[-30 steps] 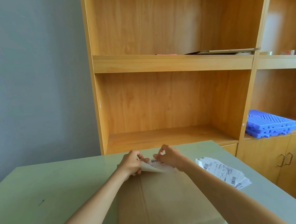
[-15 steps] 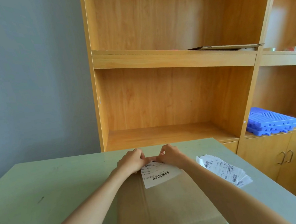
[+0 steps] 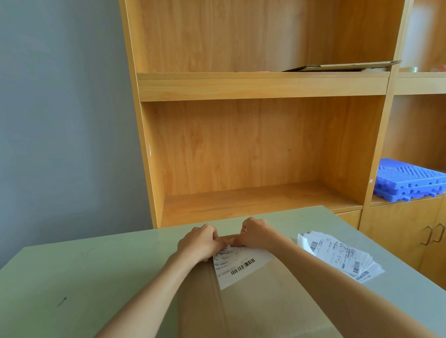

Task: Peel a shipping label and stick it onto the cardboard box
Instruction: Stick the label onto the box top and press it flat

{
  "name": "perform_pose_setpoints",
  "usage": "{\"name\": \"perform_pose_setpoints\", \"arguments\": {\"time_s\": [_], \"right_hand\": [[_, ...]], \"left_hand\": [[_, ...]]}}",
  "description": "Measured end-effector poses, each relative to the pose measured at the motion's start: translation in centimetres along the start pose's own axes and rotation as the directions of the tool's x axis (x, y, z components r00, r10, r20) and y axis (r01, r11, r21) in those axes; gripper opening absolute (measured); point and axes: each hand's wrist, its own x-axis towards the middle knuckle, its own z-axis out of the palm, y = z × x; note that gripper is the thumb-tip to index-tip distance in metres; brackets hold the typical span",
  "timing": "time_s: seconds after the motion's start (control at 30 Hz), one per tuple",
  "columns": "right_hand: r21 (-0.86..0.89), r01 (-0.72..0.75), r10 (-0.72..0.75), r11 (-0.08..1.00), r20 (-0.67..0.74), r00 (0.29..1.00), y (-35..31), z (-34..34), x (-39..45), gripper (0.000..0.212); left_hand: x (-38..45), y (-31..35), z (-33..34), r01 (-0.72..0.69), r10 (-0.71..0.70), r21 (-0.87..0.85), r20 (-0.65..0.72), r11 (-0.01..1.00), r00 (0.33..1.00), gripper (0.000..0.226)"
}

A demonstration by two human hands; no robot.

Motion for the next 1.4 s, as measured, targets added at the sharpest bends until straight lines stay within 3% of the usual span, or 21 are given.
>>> {"name": "perform_pose_setpoints", "arguments": {"time_s": [0.23, 0.4, 0.7, 0.87, 1.0, 1.1, 1.4], "right_hand": [[-0.010, -0.031, 0.031, 0.999, 0.005, 1.000, 0.2, 0.0, -0.1, 0.062], [-0.033, -0.090, 0.091, 0.995, 0.019, 0.996, 0.6, -0.6, -0.2, 0.048], [0.001, -0.100, 0.100, 0.995, 0.039, 0.994, 1.5, -1.7, -1.2, 0.031], [-0.005, -0.093, 0.093, 0.996, 0.045, 0.995, 1.3, -1.7, -1.8, 0.035], [-0.175, -0.080, 0.080, 0.981, -0.008, 0.997, 1.1, -1.4, -2.9, 0.041], [-0.251, -0.035, 0.029, 0.967, -0.027, 0.999, 1.0, -1.2, -3.3, 0.060], [-0.231, 0.023, -0.015, 0.973, 0.035, 0.999, 1.3, -1.2, -4.3, 0.083]], "left_hand": [[-0.2, -0.2, -0.3, 0.018, -0.017, -0.041, 0.015, 0.999, 1.000, 0.026], [-0.1, -1.3, -0.5, 0.018, -0.017, -0.037, 0.012, 0.999, 1.000, 0.018], [-0.5, -1.5, -0.6, 0.027, -0.027, -0.005, -0.017, 1.000, 1.000, 0.025], [-0.9, -1.4, -0.5, 0.005, -0.004, 0.020, -0.047, 1.000, 0.999, 0.042], [-1.2, -0.9, -0.4, -0.007, 0.009, 0.074, -0.032, 0.997, 0.999, 0.055], [-1.6, -0.6, -0.6, 0.001, 0.000, 0.094, -0.011, 0.996, 1.000, 0.062], [-3.0, -0.1, -0.6, -0.025, 0.027, 0.145, -0.012, 0.989, 1.000, 0.071]]}}
